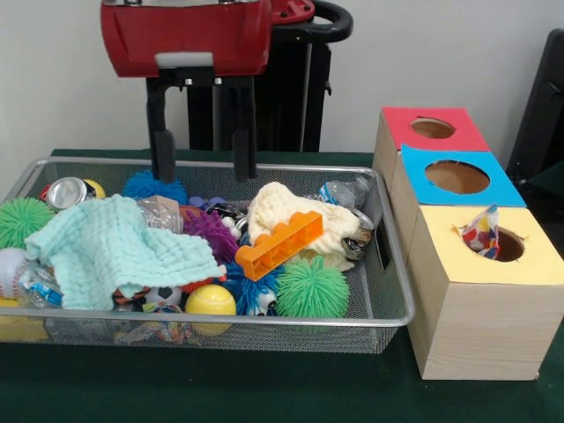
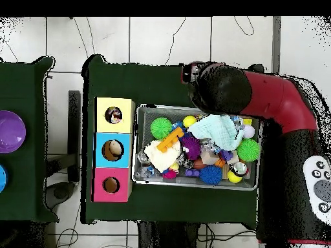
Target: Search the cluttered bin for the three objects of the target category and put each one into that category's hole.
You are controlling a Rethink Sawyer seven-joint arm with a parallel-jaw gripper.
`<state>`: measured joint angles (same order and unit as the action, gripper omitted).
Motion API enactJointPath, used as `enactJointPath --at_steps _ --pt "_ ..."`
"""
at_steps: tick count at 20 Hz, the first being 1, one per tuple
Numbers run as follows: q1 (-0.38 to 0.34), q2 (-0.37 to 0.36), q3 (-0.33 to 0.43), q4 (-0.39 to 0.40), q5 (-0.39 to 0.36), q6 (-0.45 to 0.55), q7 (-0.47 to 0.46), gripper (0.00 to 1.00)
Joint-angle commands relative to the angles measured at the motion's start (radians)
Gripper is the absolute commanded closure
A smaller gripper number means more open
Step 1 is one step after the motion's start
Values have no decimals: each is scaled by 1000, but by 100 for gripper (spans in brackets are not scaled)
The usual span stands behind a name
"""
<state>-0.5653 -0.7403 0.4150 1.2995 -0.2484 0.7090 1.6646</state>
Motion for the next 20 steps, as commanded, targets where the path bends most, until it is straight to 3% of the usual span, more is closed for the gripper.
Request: enactJointPath --at_steps 1,13,20 --pt "33 12 -38 147 -59 72 -9 0" --pt "130 83 -167 216 -154 -87 119 0" --pt "130 95 -192 263 -202 -264 124 0"
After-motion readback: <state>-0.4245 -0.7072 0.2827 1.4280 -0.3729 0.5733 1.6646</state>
